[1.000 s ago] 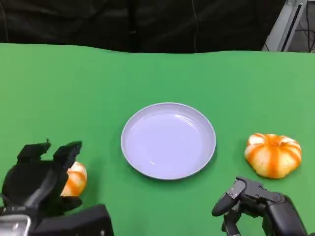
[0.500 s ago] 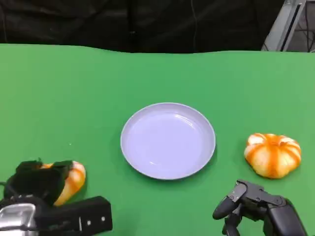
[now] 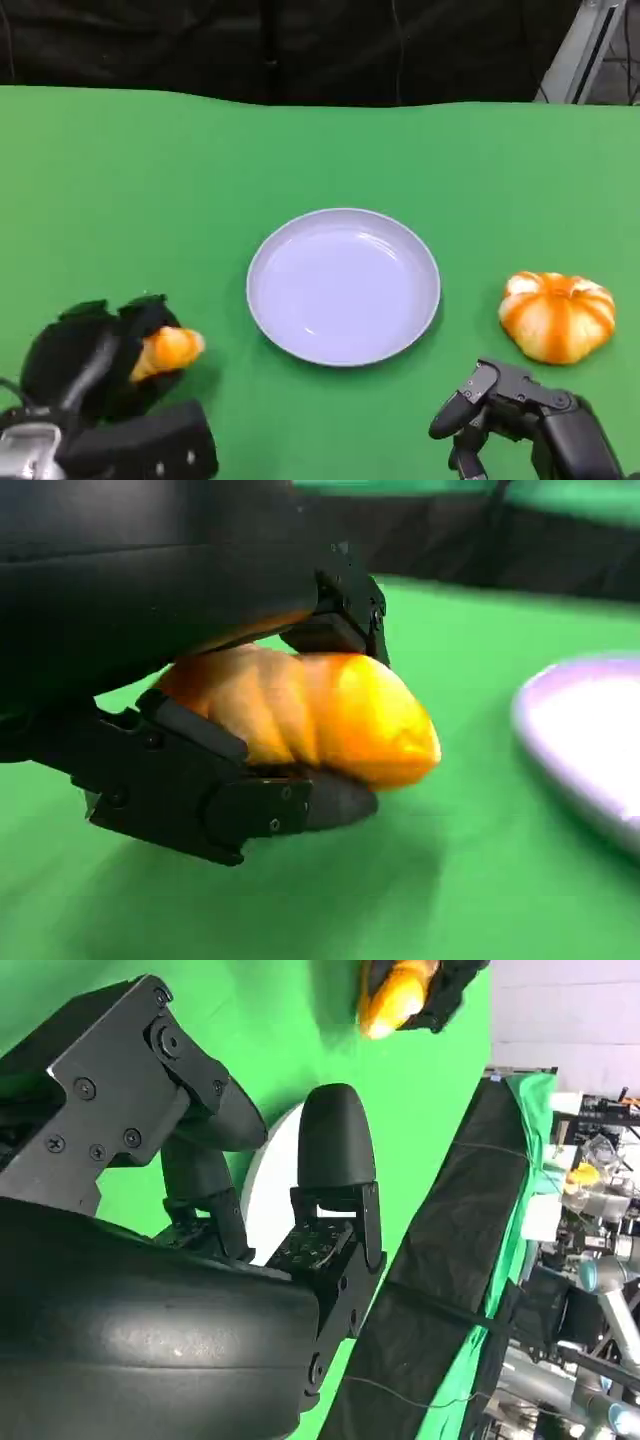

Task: Grasp the bread from the table and place it into the plate.

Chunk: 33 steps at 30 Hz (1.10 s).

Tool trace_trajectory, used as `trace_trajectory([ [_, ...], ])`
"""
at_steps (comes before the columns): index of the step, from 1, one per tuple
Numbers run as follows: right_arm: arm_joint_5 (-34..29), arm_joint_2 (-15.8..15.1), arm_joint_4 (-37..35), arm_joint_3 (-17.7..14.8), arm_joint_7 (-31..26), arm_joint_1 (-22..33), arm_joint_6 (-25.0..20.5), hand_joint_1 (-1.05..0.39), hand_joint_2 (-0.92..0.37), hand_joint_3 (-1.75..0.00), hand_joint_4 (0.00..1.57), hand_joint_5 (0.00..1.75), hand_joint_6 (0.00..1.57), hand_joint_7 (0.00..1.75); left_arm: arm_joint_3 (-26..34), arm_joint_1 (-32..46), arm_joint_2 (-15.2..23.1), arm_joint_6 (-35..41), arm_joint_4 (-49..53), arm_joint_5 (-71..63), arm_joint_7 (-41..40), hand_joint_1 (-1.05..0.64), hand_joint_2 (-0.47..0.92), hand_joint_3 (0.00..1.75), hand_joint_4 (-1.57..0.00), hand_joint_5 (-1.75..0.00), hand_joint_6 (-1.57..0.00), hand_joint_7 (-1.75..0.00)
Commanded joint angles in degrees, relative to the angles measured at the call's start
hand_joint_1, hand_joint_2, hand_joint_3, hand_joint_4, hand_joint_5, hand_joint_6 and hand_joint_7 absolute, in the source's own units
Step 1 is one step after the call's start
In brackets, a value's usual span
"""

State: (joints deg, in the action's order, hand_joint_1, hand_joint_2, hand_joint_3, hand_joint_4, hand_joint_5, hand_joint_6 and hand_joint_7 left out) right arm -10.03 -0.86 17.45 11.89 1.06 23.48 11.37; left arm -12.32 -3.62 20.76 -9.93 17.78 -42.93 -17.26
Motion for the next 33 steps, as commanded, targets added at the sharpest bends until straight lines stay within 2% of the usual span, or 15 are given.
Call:
trace_trajectory([
  [1, 0.19, -0.25, 0.96, -0.21, -0.31, 0.39, -0.17, 0.06, -0.31, -1.42, 0.77, 1.57, 0.80, 1.34, 0.48, 0.21, 1.21, -4.14, 1.98, 0.77, -5.99, -0.27, 0.54, 1.10, -0.85, -1.75, -0.63, -1.75],
  [5, 0.32, -0.26, 1.13, -0.19, -0.19, 0.46, -0.40, 0.06, -0.31, -1.42, 0.77, 1.57, 0.80, 1.34, 0.64, 0.37, 0.92, -6.04, 2.50, 0.99, -8.94, -0.26, 0.52, 1.13, -0.84, -1.75, -0.62, -1.75],
  [9, 0.52, -0.09, 1.11, 0.03, -0.27, 0.93, 0.03, 0.06, -0.34, -1.38, 0.76, 1.59, 0.79, 1.33, 1.42, -0.15, -0.99, -17.63, 7.26, 3.15, -20.68, -0.18, 0.45, 1.25, -0.87, -1.75, -0.66, -1.75],
  [15, 0.10, 0.03, 1.28, 0.16, -0.56, 0.96, -0.03, 0.06, -0.34, -1.39, 0.76, 1.60, 0.80, 1.33, 0.91, -0.98, -3.85, -23.95, 7.63, 5.87, -22.28, -0.22, 0.45, 1.26, -0.85, -1.75, -0.64, -1.73],
  [18, -0.05, -0.01, 1.57, 0.16, -0.59, 0.99, -0.31, 0.06, -0.34, -1.39, 0.76, 1.60, 0.79, 1.33, 0.39, -3.09, -6.14, -25.81, 8.36, 5.97, -22.57, -0.21, 0.41, 1.35, -0.85, -1.75, -0.65, -1.73],
  [25, -0.15, 0.08, 1.65, 0.15, -0.64, 1.06, -0.44, 0.07, -0.33, -1.39, 0.76, 1.60, 0.79, 1.33, -3.42, -10.00, -8.90, -22.91, 9.21, -1.11, -24.71, -0.23, 0.37, 1.46, -0.87, -1.75, -0.65, -1.75],
  [33, -0.07, -0.06, 1.91, 0.27, -0.52, 1.29, -0.50, 0.05, -0.33, -1.39, 0.77, 1.58, 0.80, 1.32, -9.39, -18.15, -12.03, -16.85, 13.04, -7.93, -26.55, -0.22, 0.35, 1.43, -0.93, -1.75, -0.71, -1.74],
])
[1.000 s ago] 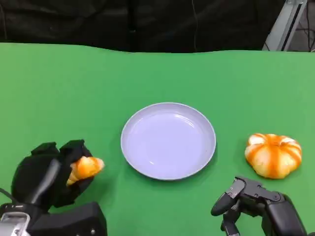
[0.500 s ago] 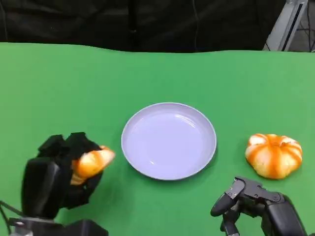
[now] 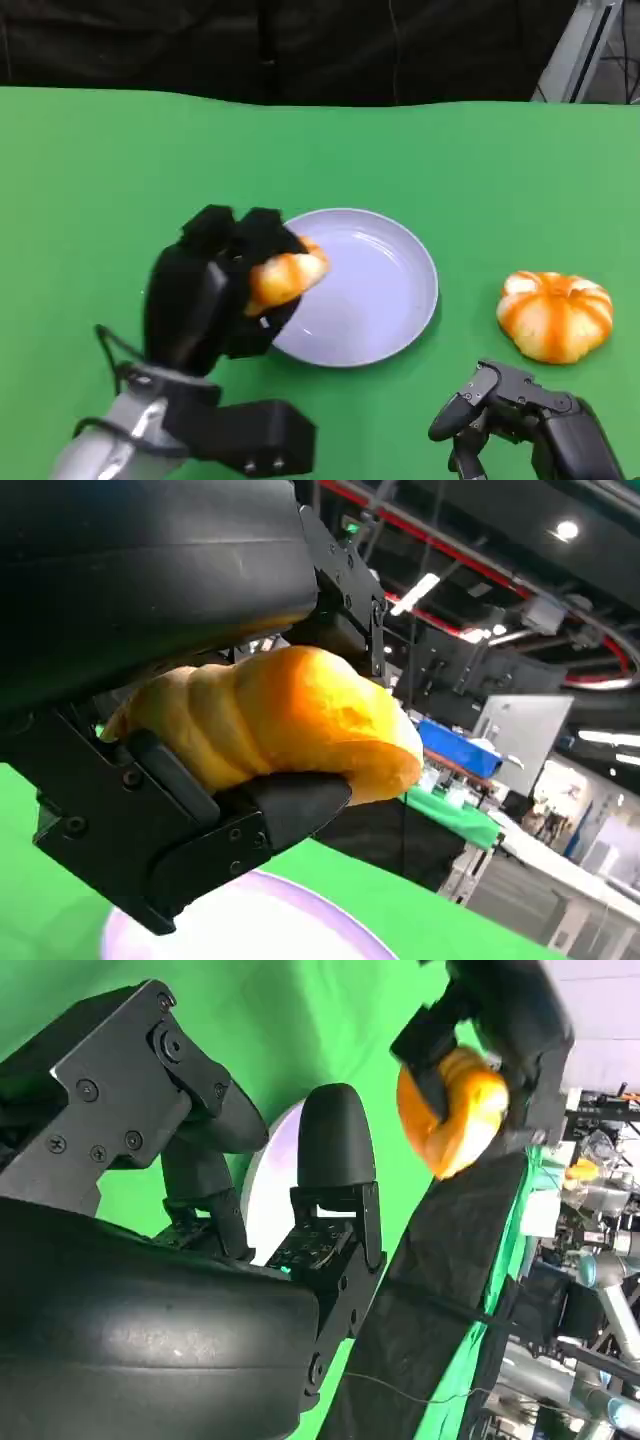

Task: Grasp the bread from the table and place it into the plate.

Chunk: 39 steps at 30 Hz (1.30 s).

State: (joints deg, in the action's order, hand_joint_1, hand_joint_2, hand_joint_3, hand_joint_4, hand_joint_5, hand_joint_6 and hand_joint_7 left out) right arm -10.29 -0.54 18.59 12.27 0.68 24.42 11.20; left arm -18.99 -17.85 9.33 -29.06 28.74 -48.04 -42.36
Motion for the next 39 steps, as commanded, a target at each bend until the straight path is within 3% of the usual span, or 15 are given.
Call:
trace_trajectory([
  [1, 0.17, -0.41, 0.81, -0.11, -0.12, 0.37, -0.39, 0.05, -0.33, -1.38, 0.77, 1.58, 0.80, 1.32, -3.51, -5.06, -0.93, 2.64, 2.88, -3.20, -1.31, -0.22, 0.35, 1.42, -0.94, -1.75, -0.72, -1.74],
  [5, 0.20, -0.36, 1.03, 0.02, -0.06, 0.40, -0.73, 0.05, -0.33, -1.38, 0.76, 1.58, 0.80, 1.32, -5.72, -8.46, -1.99, 4.46, 5.64, -3.21, 0.86, -0.19, 0.35, 1.35, -0.92, -1.75, -0.70, -1.74],
  [8, 0.21, -0.08, 1.17, 0.20, -0.25, 0.46, -0.85, 0.06, -0.33, -1.38, 0.76, 1.58, 0.80, 1.32, -6.80, -10.47, -3.16, 7.86, 7.00, -2.16, 5.78, -0.19, 0.40, 1.12, -0.80, -1.73, -0.74, -1.32],
  [9, 0.22, 0.00, 1.28, 0.24, -0.31, 0.50, -1.01, 0.06, -0.33, -1.39, 0.76, 1.58, 0.80, 1.32, -6.96, -10.72, -3.48, 9.35, 6.78, -1.41, 8.87, -0.21, 0.49, 0.95, -0.61, -1.55, -0.53, -1.07],
  [11, 0.26, 0.14, 1.48, 0.35, -0.33, 0.66, -1.40, 0.06, -0.33, -1.39, 0.76, 1.58, 0.80, 1.32, -7.47, -10.91, -3.53, 11.64, 5.86, -0.28, 14.40, -0.26, 0.66, 0.63, -0.35, -1.21, -0.28, -0.74],
  [14, 0.33, 0.14, 1.40, 0.48, -0.34, 0.77, -1.23, 0.07, -0.32, -1.39, 0.76, 1.58, 0.80, 1.32, -9.13, -10.79, -2.92, 17.25, 2.86, -1.17, 22.64, -0.46, 0.88, 0.28, -0.05, -0.61, -0.05, -0.38],
  [18, -0.12, 0.01, 1.20, 0.46, -0.64, 0.61, -0.92, 0.07, -0.32, -1.39, 0.76, 1.59, 0.79, 1.32, -11.72, -11.31, -2.27, 23.89, 0.07, -2.64, 33.00, -0.72, 0.92, 0.33, 0.00, -0.10, 0.00, -0.11],
  [19, -0.20, -0.02, 1.17, 0.49, -0.69, 0.64, -0.81, 0.06, -0.32, -1.39, 0.76, 1.59, 0.80, 1.32, -12.14, -11.22, -1.98, 24.90, -0.74, -2.57, 35.34, -0.75, 0.92, 0.35, 0.00, -0.05, 0.00, -0.08],
  [29, 0.35, -0.14, 1.08, 0.42, -0.46, 0.66, -0.85, 0.06, -0.32, -1.39, 0.77, 1.59, 0.81, 1.31, -14.16, -10.04, 0.79, 30.70, -6.75, -1.68, 49.38, -0.92, 0.92, 0.45, 0.00, 0.00, 0.00, -0.03],
  [34, 0.93, -0.12, 0.60, 0.28, -0.31, 0.44, -0.69, 0.05, -0.33, -1.39, 0.75, 1.60, 0.80, 1.32, -12.39, -7.79, 2.95, 29.20, -10.80, 1.57, 50.08, -0.95, 0.92, 0.50, 0.00, 0.00, 0.00, -0.02],
  [39, 1.45, -0.41, 0.51, -0.07, 0.01, 0.76, -0.46, 0.04, -0.33, -1.39, 0.75, 1.60, 0.79, 1.32, -6.90, -1.25, 5.69, 23.32, -17.26, 9.51, 48.08, -0.92, 0.92, 0.51, -0.01, 0.00, -0.03, -0.03],
])
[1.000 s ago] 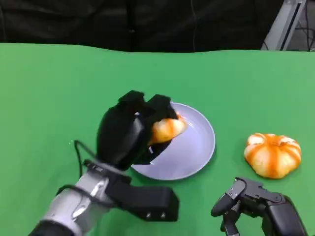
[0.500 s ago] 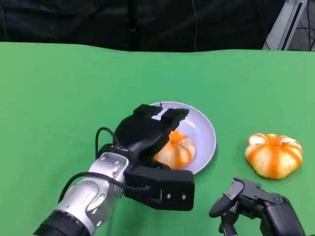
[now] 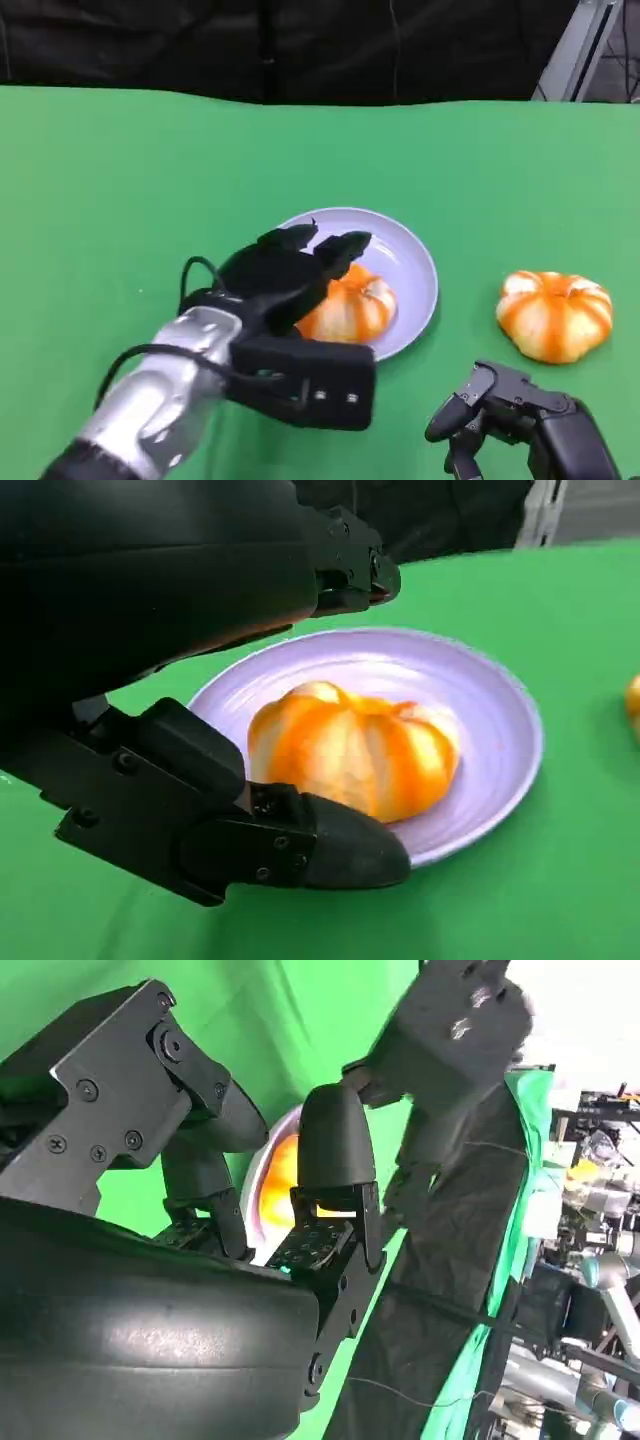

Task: Grasp the bread from the table and place it into the plate.

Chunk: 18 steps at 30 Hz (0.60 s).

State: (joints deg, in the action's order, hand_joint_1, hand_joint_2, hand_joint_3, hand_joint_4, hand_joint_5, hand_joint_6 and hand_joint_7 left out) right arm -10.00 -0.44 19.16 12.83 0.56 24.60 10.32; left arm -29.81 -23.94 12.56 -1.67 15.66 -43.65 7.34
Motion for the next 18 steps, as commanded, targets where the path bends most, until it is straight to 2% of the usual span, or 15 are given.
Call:
trace_trajectory([
  [1, 1.35, -0.55, -0.03, -0.71, 0.21, 0.70, 0.41, 0.04, -0.33, -1.39, 0.75, 1.60, 0.79, 1.32, 4.80, 5.95, 2.56, -5.20, -4.91, 6.28, -2.33, -0.89, 0.92, 0.49, -0.03, -0.02, -0.06, -0.04],
  [8, 1.61, -0.59, -0.02, -0.80, 0.33, 0.78, 0.46, 0.05, -0.33, -1.38, 0.75, 1.61, 0.79, 1.32, 5.97, 7.13, 2.55, -6.88, -5.48, 7.31, -2.74, -0.87, 0.92, 0.46, -0.05, -0.03, -0.08, -0.05],
  [9, 1.85, -0.94, 0.15, -1.12, 0.58, 1.00, 0.66, 0.05, -0.33, -1.38, 0.75, 1.61, 0.79, 1.32, 9.42, 12.08, 1.65, -12.66, -7.17, 11.35, -8.03, -0.87, 0.92, 0.46, -0.05, -0.03, -0.08, -0.05],
  [10, 2.01, -1.23, 0.29, -1.40, 0.81, 1.15, 0.77, 0.04, -0.32, -1.41, 0.74, 1.61, 0.80, 1.32, 12.54, 16.31, 0.79, -18.20, -8.35, 15.35, -12.11, -0.72, 0.92, 0.42, -0.21, -0.22, -0.24, -0.12],
  [11, 2.26, -1.47, 0.46, -1.70, 1.09, 1.27, 0.73, 0.03, -0.31, -1.43, 0.74, 1.61, 0.80, 1.33, 15.16, 19.66, -0.04, -23.39, -8.74, 19.09, -15.20, -0.61, 0.92, 0.36, -0.25, -0.58, -0.38, -0.17],
  [13, 2.48, -1.69, 0.73, -2.03, 1.42, 1.41, 0.47, 0.01, -0.30, -1.46, 0.73, 1.61, 0.80, 1.35, 17.82, 22.94, -0.96, -28.86, -8.66, 23.25, -17.04, -0.52, 0.92, 0.29, -0.28, -0.96, -0.53, -0.26],
  [16, 2.85, -1.83, 0.55, -2.28, 1.73, 1.37, 0.86, 0.01, -0.30, -1.48, 0.72, 1.61, 0.80, 1.36, 19.45, 24.88, -1.59, -32.05, -8.28, 26.01, -16.60, -0.49, 0.92, 0.28, -0.28, -1.10, -0.56, -0.32],
  [18, 3.30, -1.99, -0.08, -2.50, 2.03, 1.16, 1.86, 0.02, -0.28, -1.52, 0.72, 1.64, 0.80, 1.38, 20.63, 27.50, -1.94, -33.21, -9.19, 29.62, -15.37, -0.46, 0.92, 0.27, -0.29, -1.24, -0.54, -0.54],
])
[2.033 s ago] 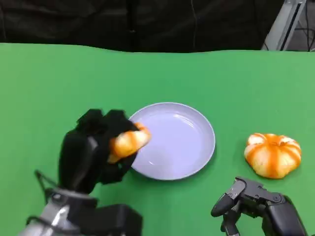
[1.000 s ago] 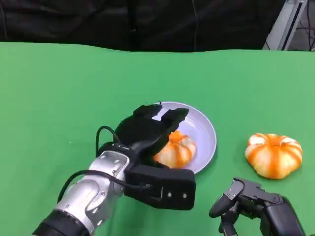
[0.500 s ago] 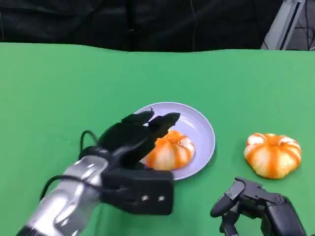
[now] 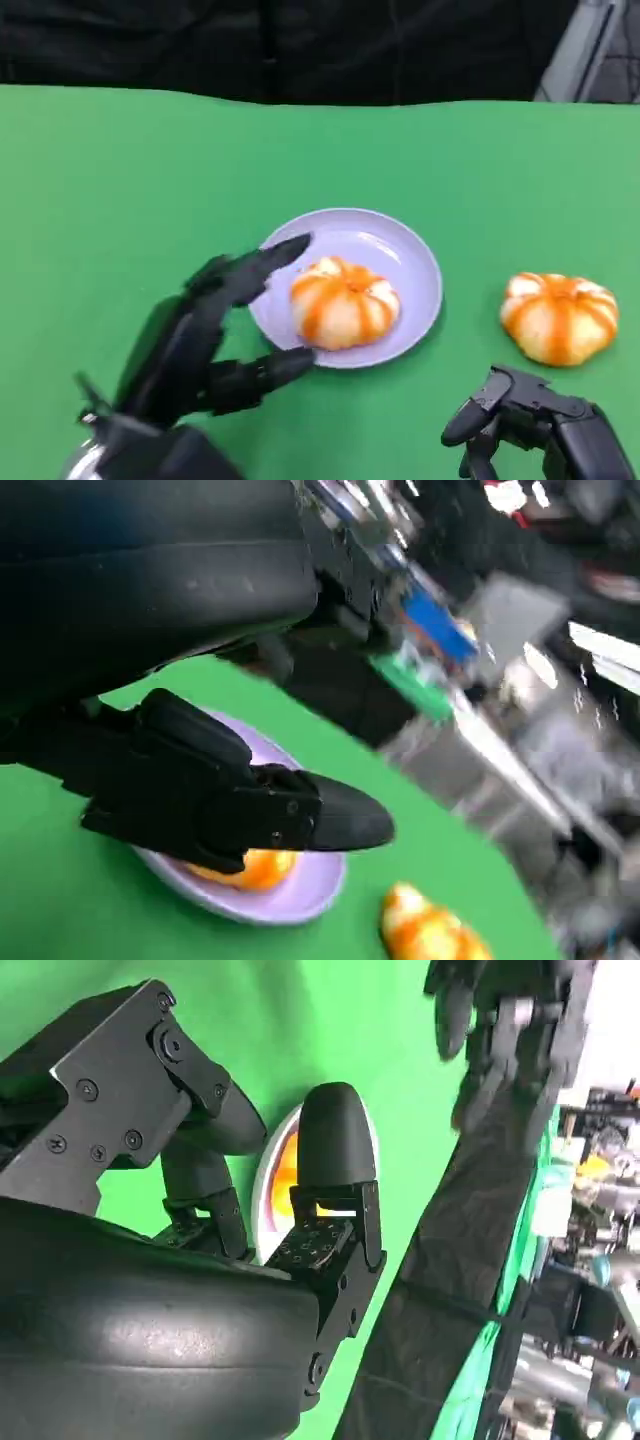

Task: Grasp the bread from the table and place it into the plate.

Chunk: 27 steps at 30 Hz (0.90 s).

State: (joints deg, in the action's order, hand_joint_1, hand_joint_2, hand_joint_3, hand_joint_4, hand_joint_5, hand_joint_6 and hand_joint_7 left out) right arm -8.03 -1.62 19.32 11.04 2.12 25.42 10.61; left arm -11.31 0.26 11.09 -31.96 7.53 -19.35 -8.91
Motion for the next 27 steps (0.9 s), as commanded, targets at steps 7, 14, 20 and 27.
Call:
trace_trajectory([
  [7, 1.57, -0.69, -1.26, -0.82, 0.84, -0.14, 2.55, 0.00, -0.25, -1.58, 0.73, 1.64, 0.79, 1.40, 4.38, 9.32, -2.09, -6.58, -2.14, 12.74, 3.57, -0.29, 0.92, 0.21, -0.44, -1.39, -0.48, -1.02],
  [14, 1.15, -0.47, -1.61, -0.84, 0.66, -0.83, 2.31, 0.00, -0.25, -1.58, 0.72, 1.67, 0.78, 1.41, 5.40, 12.99, -3.82, -7.30, -1.90, 20.26, 8.33, -0.22, 0.92, 0.25, -0.66, -1.32, -0.71, -0.98],
  [20, 0.27, -0.36, -0.99, -0.86, 0.33, -0.73, 1.11, 0.01, -0.26, -1.57, 0.72, 1.67, 0.79, 1.43, 5.33, 17.52, -5.85, -4.30, -3.62, 25.10, 12.09, -0.05, 0.58, 1.05, -0.90, -1.37, -0.89, -1.07],
  [27, 1.03, -0.86, -1.49, -1.37, 0.86, -0.43, 2.12, 0.01, -0.26, -1.55, 0.71, 1.68, 0.77, 1.44, 6.43, 16.42, -7.20, -6.77, -1.58, 23.90, 13.39, -0.06, 0.51, 1.16, -0.86, -1.58, -0.86, -1.32],
])
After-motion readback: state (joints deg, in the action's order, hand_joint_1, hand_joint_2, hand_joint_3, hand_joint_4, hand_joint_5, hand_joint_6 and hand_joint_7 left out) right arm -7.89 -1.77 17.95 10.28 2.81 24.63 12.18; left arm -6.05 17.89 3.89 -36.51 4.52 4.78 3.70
